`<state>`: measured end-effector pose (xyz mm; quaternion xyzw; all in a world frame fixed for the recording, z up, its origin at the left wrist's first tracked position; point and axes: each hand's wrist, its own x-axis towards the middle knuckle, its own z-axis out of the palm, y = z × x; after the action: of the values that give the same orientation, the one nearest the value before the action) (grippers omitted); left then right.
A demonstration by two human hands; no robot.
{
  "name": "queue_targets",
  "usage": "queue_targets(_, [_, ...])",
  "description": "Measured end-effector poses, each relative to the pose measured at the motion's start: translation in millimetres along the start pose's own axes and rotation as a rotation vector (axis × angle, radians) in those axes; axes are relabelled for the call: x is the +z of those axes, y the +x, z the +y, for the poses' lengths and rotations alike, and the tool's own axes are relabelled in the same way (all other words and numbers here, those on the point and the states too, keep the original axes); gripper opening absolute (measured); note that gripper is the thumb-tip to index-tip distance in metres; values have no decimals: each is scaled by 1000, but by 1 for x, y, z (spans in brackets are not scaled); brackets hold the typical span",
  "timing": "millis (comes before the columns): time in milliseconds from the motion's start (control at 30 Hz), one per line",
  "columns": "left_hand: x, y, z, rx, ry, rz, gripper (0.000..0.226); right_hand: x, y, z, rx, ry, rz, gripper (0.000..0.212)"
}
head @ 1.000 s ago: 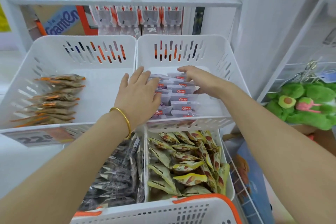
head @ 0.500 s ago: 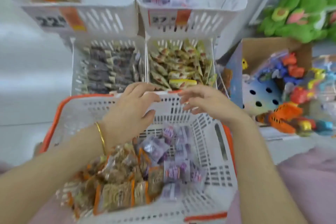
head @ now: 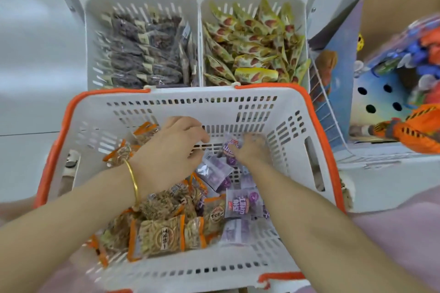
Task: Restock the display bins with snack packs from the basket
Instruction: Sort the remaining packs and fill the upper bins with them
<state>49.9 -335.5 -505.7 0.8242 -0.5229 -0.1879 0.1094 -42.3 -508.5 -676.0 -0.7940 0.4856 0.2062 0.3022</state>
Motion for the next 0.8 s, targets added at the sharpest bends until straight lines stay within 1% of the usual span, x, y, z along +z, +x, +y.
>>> queue_targets(100, [5,-1,-5,-1,-24,14,30,13,8,-2,92,27,36,60])
queue_targets(167, [8,0,-8,-9,-41,7,29,17,12,-4,110,40,52,53])
queue_targets(300, [11,3,-12,-30,-58,-9,29,10,10,1,49,149,82,46])
queue_targets(400, [10,6,-12,-67,-109,-14,28,3,-1,6,-10,242,76,22])
queue_targets(433, [10,7,-11,-77,-119,-25,28,1,-6,7,-42,266,71,19])
queue_targets(500, [8,7,-8,-96,-137,-48,28,-6,-16,9,-94,284,93,19])
queue_targets(567, [6,9,-4,-112,-154,-61,30,-19,-26,9,-144,259,156,20])
queue_targets(633, [4,11,0,-126,-187,-58,38,-42,-45,7,-217,220,209,18])
queue_targets(667, [2,12,3,-136,-213,-57,46,-56,-57,4,-253,251,215,16])
queue_targets(733, [-4,14,10,-154,-326,-71,66,-84,-85,-3,-310,459,143,11])
queue_targets(767, [-7,15,14,-163,-392,-75,75,-96,-100,-7,-326,573,72,11])
queue_targets(800, [-9,17,16,-170,-454,-77,79,-107,-113,-12,-317,662,-17,11])
